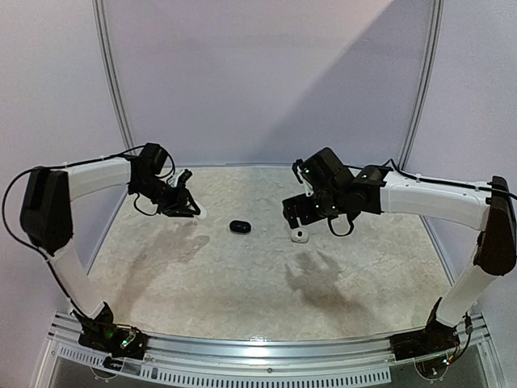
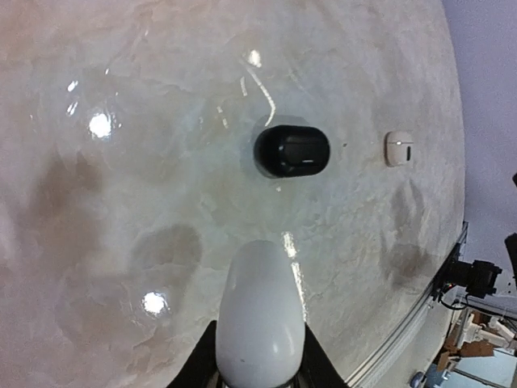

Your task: Insert the wireless bluetooth earbuds into the charging case

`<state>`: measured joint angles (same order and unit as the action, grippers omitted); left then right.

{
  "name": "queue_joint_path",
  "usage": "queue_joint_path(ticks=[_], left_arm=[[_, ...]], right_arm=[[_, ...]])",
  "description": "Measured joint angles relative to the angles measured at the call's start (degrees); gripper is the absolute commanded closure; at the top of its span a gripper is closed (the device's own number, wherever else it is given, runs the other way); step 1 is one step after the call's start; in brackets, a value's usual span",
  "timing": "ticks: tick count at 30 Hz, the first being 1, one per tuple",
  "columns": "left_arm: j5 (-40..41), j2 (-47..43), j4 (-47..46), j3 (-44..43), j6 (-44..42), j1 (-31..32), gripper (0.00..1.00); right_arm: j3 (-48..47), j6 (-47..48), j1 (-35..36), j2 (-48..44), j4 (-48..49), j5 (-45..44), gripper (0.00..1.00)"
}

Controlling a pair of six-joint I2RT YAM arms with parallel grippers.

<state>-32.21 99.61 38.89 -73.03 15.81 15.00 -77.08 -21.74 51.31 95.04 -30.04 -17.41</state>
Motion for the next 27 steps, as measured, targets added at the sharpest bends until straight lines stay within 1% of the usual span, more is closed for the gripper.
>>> queue_joint_path(ticks=[3, 6, 7, 8, 9, 11, 13, 14, 16, 20, 24, 27], left_arm=[[-1.14, 8.02, 1.31, -3.23, 1.68, -0.96, 1.00], [-1.51, 12.13, 1.01, -3.43, 3.93, -1.40, 1.00], [-1.60, 13.05, 0.68, -3.32, 4.70, -1.60, 0.98], [-1.66, 13.60, 0.04, -3.02, 5.44, -1.79, 0.92], [-1.68, 13.84, -0.59, -2.58, 5.90, -1.95, 0.80], [-1.66, 13.88, -2.21, -0.92, 6.99, -2.19, 0.52], [-1.70, 13.88, -3.37, 0.72, 7.91, -2.32, 0.15], [-1.66, 13.88, -3.74, 1.51, 8.39, -2.32, 0.03], [-2.69, 13.35, -4.72, 2.75, 9.35, -2.45, 0.01], [1.81, 9.22, -4.35, 4.66, 10.62, -2.43, 0.01], [8.61, 4.07, 1.40, 4.70, 10.45, -2.45, 0.01], [14.82, -3.13, 5.40, 4.48, 7.48, -2.45, 0.01]], right_arm=[[0.98, -2.80, 0.00, 0.00, -1.66, -0.57, 0.01], [1.11, -4.61, 0.00, 0.00, -2.69, -0.81, 0.01], [1.11, -5.11, 0.00, 0.00, -2.84, -0.94, 0.01], [1.11, -5.60, 0.00, 0.00, -3.04, -1.01, 0.01], [1.16, -5.99, 0.00, 0.00, -3.15, -1.09, 0.01], [1.31, -6.78, 0.00, -0.02, -3.39, -1.22, 0.01], [1.42, -7.72, -0.09, -0.02, -3.91, -1.42, 0.01], [1.42, -8.20, -0.31, -0.02, -4.26, -1.42, 0.01], [1.42, -9.70, -0.94, -0.02, -4.94, -1.25, 0.01], [2.05, -12.76, -5.09, -0.50, -5.81, 0.15, 0.01], [6.08, -15.06, -13.42, -3.45, -4.87, 2.51, 0.01], [12.09, -16.22, -21.57, -8.31, -2.21, 4.31, 0.01]])
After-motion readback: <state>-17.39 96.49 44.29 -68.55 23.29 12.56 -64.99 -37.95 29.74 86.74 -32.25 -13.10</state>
